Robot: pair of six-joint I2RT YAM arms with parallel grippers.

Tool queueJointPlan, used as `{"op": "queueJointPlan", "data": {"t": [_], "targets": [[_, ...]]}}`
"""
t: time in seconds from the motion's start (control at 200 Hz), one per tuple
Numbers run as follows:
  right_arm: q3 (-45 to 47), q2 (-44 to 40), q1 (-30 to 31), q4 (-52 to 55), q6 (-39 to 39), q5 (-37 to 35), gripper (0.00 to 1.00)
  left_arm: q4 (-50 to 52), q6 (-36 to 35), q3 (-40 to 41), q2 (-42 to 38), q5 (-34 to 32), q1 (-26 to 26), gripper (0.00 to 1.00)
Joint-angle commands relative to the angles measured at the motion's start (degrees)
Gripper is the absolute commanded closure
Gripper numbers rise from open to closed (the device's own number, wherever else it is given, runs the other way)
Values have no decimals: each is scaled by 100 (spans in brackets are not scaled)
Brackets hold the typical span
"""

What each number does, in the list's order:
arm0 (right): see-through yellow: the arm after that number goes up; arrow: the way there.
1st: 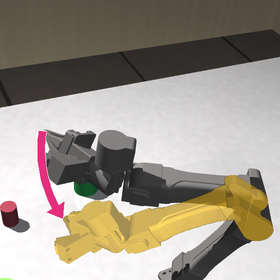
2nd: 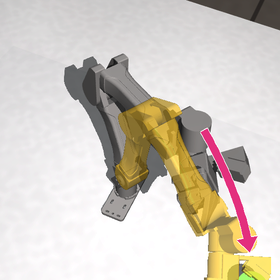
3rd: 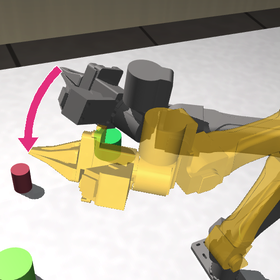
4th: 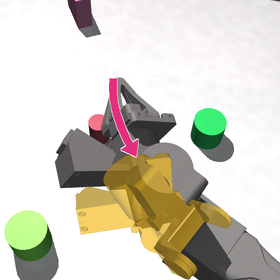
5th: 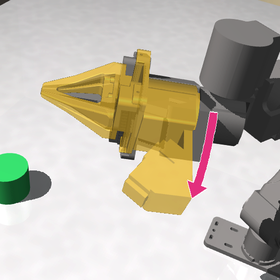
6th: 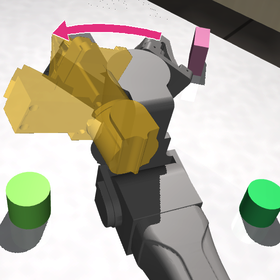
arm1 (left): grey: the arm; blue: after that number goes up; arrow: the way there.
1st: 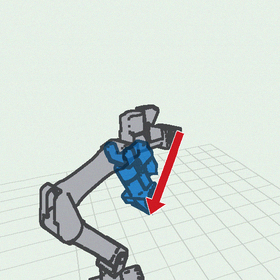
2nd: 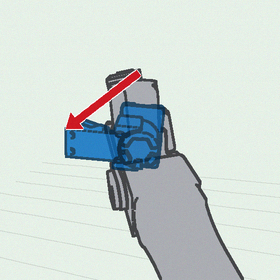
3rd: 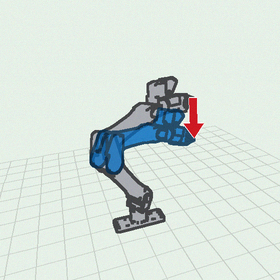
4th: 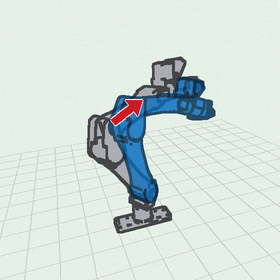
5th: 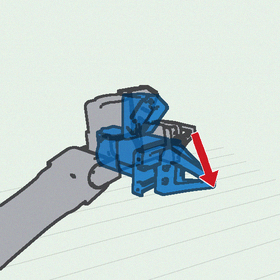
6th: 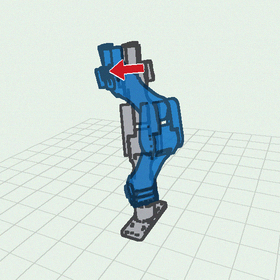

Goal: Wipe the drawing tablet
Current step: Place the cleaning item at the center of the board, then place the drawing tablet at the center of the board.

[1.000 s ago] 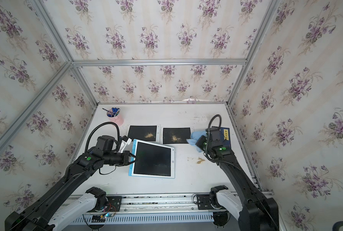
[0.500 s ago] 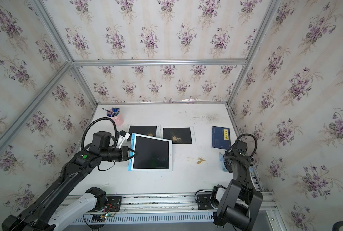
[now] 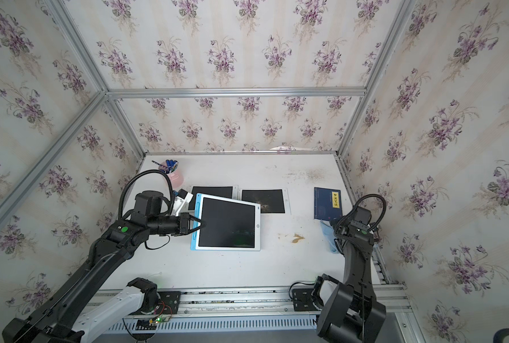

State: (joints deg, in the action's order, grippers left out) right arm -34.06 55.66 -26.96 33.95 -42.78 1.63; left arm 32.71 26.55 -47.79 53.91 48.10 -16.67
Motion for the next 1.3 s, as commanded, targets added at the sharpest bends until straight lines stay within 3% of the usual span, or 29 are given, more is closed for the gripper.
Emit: {"op": "queueJointPlan", "data": {"t": [0.0, 0.085, 0.38, 0.525, 0.759, 0.844, 0.914, 1.004, 1.109, 1.189, 1.294], "targets": [[31, -496, 33, 517, 280, 829, 0, -413, 134, -121, 74, 419, 53, 100], [32, -905, 172, 792, 338, 1128, 0, -571, 242, -151, 129, 686, 133, 100], [-12, -1303, 455, 754, 411, 915, 2, -1052, 486, -185, 51, 1273, 301, 100], [-161, -1348, 446, 703, 209, -407, 1, -1288, 691, -100, -5, 1338, 299, 100], [-351, -1067, 446, 513, -343, -1146, 3, -1215, 738, -100, -144, 1281, 301, 100], [-223, -983, 446, 32, -144, -123, 7, -1218, 755, -101, -153, 1292, 304, 100], [168, -1057, 467, -806, 107, 1533, 16, -1452, 917, -54, -150, 1402, 307, 100], [757, -1183, 655, -2102, 131, 3294, 19, -2906, 1885, 350, -161, 1906, 372, 100], [1186, -1300, 858, -3297, 73, 4629, 22, -4663, 2893, 808, -112, 2294, 520, 100], [1649, -1650, 932, -4817, -651, 5613, 25, -5098, 3028, 959, -115, 2429, 553, 100], [2307, -2160, 1429, -7124, -2052, 5775, 29, -4869, 2797, 1015, -212, 2419, 601, 100]]}}
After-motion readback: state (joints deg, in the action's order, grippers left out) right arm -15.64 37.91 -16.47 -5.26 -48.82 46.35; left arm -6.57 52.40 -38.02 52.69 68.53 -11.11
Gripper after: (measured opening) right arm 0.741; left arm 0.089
